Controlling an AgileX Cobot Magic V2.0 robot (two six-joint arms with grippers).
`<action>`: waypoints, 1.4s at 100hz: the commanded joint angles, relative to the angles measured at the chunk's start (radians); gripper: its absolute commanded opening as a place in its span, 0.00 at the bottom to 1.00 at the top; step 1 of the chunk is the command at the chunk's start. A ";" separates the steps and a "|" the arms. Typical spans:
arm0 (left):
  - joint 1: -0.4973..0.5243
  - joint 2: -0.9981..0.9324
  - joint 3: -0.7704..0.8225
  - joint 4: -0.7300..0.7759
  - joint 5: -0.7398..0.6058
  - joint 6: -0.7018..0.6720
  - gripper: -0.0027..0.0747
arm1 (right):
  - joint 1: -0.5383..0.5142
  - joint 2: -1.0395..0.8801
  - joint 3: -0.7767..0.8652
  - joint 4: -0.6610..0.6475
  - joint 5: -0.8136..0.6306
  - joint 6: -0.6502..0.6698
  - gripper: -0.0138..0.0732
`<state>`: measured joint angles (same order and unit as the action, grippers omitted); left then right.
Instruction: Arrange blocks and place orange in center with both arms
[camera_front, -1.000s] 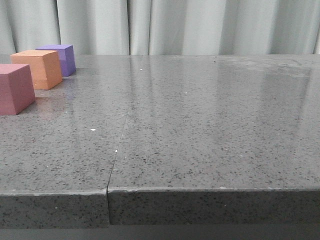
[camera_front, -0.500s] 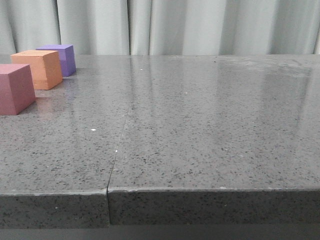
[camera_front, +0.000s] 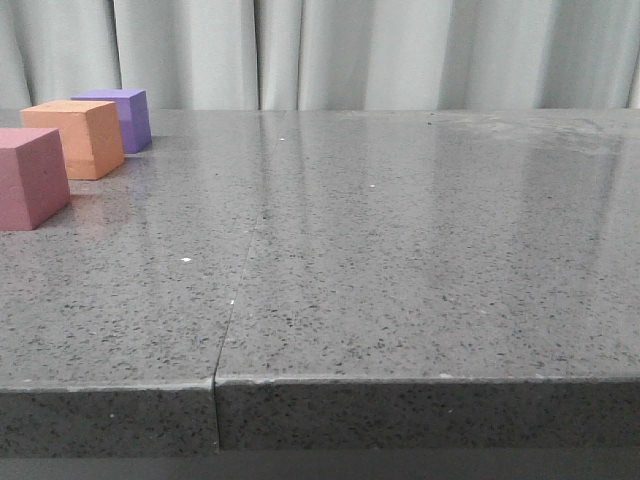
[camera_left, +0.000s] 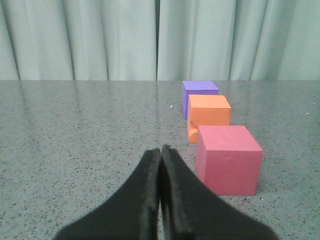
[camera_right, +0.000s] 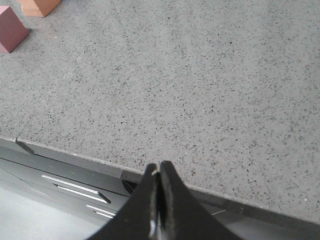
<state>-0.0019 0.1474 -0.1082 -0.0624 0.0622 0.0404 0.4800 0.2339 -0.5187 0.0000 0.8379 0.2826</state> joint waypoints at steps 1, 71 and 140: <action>0.004 -0.027 0.016 -0.011 -0.112 0.002 0.01 | -0.004 0.009 -0.022 -0.008 -0.072 -0.010 0.08; 0.004 -0.182 0.149 -0.011 -0.098 0.002 0.01 | -0.004 0.009 -0.022 -0.007 -0.071 -0.010 0.08; 0.004 -0.182 0.149 -0.011 -0.098 0.002 0.01 | -0.004 0.009 -0.022 -0.007 -0.071 -0.010 0.08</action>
<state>0.0017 -0.0053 0.0010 -0.0633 0.0406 0.0410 0.4800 0.2339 -0.5187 0.0000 0.8379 0.2826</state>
